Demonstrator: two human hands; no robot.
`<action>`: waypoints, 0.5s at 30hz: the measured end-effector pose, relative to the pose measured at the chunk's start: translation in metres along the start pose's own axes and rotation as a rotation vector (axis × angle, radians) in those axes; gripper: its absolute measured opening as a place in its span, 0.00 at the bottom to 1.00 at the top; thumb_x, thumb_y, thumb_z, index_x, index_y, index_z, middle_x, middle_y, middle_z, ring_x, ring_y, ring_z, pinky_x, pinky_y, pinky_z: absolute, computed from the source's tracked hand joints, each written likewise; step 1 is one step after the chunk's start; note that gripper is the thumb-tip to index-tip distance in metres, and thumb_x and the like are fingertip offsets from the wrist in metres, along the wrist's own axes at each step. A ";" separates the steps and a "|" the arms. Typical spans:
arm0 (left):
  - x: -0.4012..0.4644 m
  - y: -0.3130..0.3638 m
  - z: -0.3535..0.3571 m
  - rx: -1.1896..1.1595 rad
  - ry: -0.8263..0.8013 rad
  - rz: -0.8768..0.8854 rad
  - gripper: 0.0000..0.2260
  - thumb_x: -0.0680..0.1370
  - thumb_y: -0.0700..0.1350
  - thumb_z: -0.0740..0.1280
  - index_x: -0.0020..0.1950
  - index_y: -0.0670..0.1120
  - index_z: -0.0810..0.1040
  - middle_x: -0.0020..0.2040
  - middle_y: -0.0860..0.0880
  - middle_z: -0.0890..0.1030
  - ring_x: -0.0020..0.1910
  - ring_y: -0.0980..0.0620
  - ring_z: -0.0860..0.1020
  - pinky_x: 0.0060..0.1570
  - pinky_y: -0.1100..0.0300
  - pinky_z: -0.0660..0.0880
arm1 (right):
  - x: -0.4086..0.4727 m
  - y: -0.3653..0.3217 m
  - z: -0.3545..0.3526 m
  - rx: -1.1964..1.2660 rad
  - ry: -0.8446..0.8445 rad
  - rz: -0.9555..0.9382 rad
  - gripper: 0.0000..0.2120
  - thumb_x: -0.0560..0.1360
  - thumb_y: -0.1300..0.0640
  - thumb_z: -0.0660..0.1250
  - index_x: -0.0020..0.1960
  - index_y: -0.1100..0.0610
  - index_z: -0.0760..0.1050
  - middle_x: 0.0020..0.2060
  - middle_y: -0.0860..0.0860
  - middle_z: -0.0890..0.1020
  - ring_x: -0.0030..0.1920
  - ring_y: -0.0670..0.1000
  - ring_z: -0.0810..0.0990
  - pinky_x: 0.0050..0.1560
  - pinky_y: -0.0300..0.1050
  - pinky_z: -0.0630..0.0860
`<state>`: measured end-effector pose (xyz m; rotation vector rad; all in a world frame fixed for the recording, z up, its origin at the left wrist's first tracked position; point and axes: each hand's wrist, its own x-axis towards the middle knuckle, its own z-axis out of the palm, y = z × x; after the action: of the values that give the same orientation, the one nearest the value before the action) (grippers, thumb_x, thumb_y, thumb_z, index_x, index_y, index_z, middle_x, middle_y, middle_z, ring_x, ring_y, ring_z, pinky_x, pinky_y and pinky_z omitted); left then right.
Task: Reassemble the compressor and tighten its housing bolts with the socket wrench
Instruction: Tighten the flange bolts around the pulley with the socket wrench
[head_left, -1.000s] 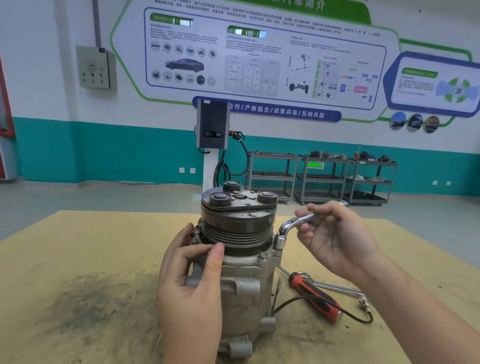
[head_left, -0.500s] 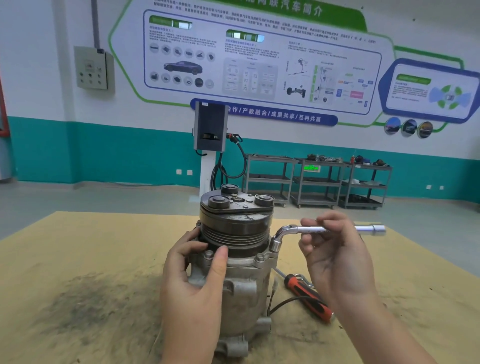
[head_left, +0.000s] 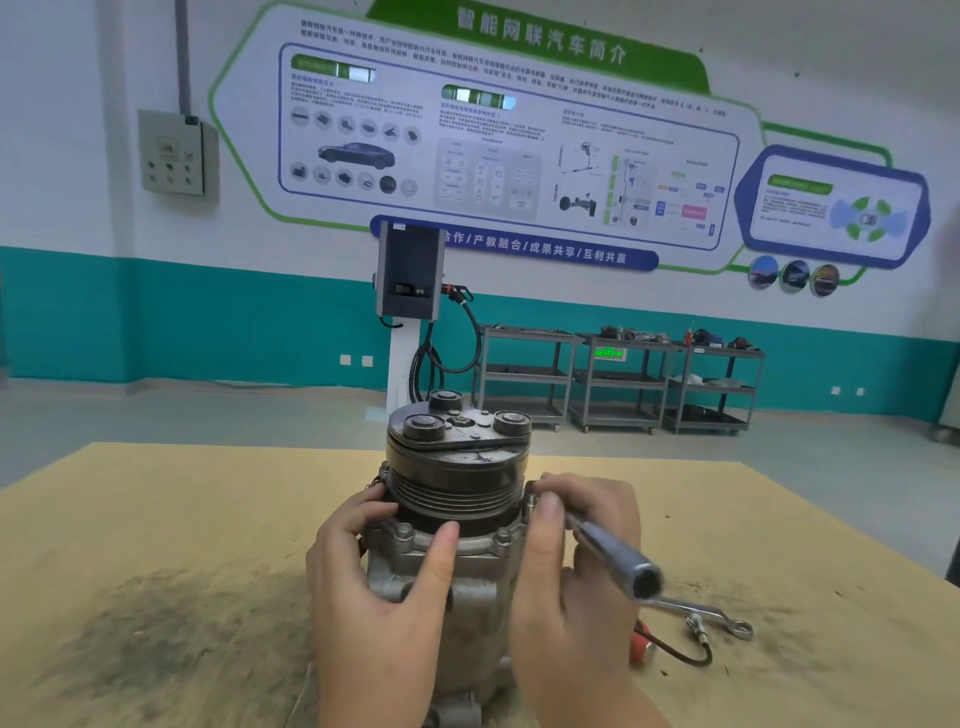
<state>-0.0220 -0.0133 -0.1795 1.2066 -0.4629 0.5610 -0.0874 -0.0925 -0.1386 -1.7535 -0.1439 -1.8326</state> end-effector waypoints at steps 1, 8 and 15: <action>0.000 0.000 0.000 -0.012 0.004 -0.001 0.17 0.63 0.62 0.73 0.49 0.66 0.73 0.61 0.61 0.77 0.65 0.44 0.75 0.64 0.39 0.72 | -0.001 0.000 0.002 -0.031 -0.011 -0.018 0.04 0.79 0.55 0.59 0.53 0.51 0.71 0.46 0.44 0.71 0.45 0.41 0.75 0.46 0.30 0.71; 0.000 0.008 -0.003 0.083 -0.022 0.010 0.13 0.71 0.60 0.73 0.50 0.63 0.72 0.60 0.60 0.77 0.62 0.46 0.76 0.63 0.44 0.73 | 0.014 0.000 -0.013 0.110 0.007 0.164 0.07 0.78 0.51 0.62 0.53 0.41 0.69 0.44 0.44 0.79 0.43 0.44 0.80 0.42 0.37 0.78; -0.003 0.013 -0.007 0.076 -0.062 -0.050 0.15 0.70 0.59 0.66 0.53 0.56 0.73 0.61 0.55 0.77 0.63 0.50 0.75 0.64 0.45 0.73 | 0.035 0.006 -0.034 0.595 0.117 0.577 0.07 0.76 0.60 0.60 0.53 0.54 0.67 0.37 0.55 0.84 0.31 0.50 0.79 0.34 0.40 0.77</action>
<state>-0.0322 -0.0041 -0.1732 1.3080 -0.4661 0.5033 -0.1133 -0.1247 -0.1121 -1.1163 -0.1060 -1.2877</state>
